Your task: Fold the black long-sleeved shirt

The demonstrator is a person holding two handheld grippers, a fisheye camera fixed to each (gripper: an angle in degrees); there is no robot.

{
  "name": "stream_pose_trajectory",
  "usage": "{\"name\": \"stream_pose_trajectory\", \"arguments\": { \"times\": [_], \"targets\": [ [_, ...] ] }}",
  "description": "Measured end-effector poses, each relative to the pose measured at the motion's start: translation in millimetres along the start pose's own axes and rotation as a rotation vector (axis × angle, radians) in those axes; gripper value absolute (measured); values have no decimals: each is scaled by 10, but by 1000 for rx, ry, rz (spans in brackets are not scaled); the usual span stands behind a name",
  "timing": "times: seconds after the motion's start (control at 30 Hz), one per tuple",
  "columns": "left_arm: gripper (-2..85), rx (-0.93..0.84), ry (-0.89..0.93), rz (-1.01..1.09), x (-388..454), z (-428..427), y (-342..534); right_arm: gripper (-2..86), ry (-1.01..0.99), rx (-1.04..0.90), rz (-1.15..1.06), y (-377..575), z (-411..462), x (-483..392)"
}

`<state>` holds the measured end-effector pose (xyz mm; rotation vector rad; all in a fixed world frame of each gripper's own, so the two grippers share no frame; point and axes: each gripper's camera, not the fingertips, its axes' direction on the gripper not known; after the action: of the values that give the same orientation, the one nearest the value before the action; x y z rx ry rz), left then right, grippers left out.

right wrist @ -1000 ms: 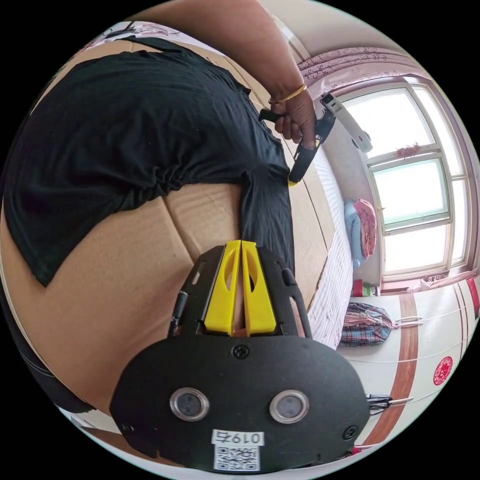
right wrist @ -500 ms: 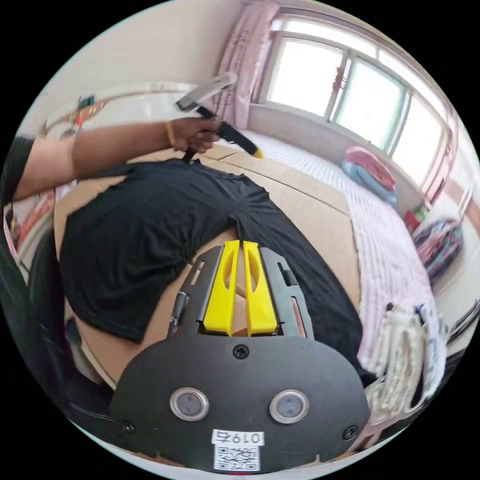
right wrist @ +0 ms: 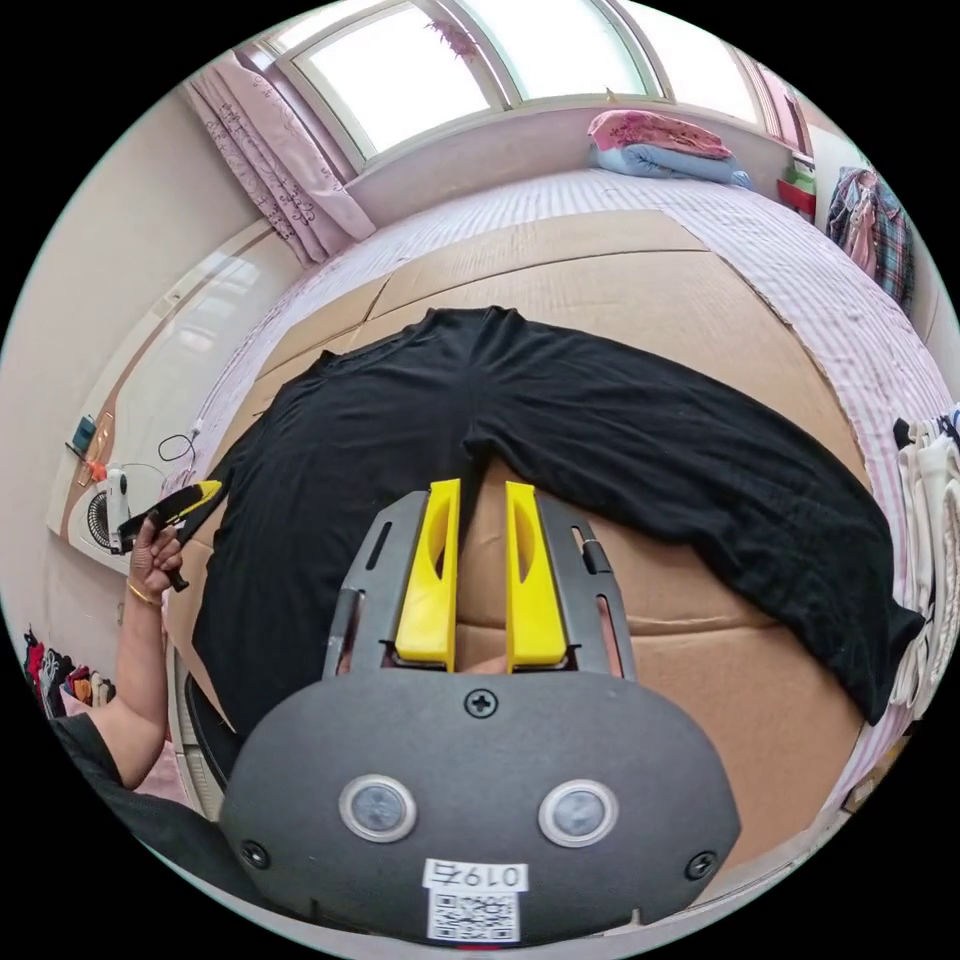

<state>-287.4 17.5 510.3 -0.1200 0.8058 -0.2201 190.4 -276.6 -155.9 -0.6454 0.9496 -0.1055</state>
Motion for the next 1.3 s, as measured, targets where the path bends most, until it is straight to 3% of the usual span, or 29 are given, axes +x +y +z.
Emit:
{"name": "stream_pose_trajectory", "arguments": {
  "times": [0.27,0.7,0.87,1.13,1.3],
  "targets": [
    [75,-66,30,-154,-458,-128,-2,64,72,2,10,56,41,-221],
    [27,-98,-147,-106,-406,-732,93,-5,143,-3,-36,373,94,-418],
    [31,-96,-183,-88,-304,-969,137,-2,177,-6,-62,591,135,-533],
    [80,-135,-86,-45,-93,-1408,228,57,112,-1,-71,1065,42,-597],
    [94,-107,-169,80,346,-1979,643,66,183,81,-281,1724,-275,-944]
  ]
}}
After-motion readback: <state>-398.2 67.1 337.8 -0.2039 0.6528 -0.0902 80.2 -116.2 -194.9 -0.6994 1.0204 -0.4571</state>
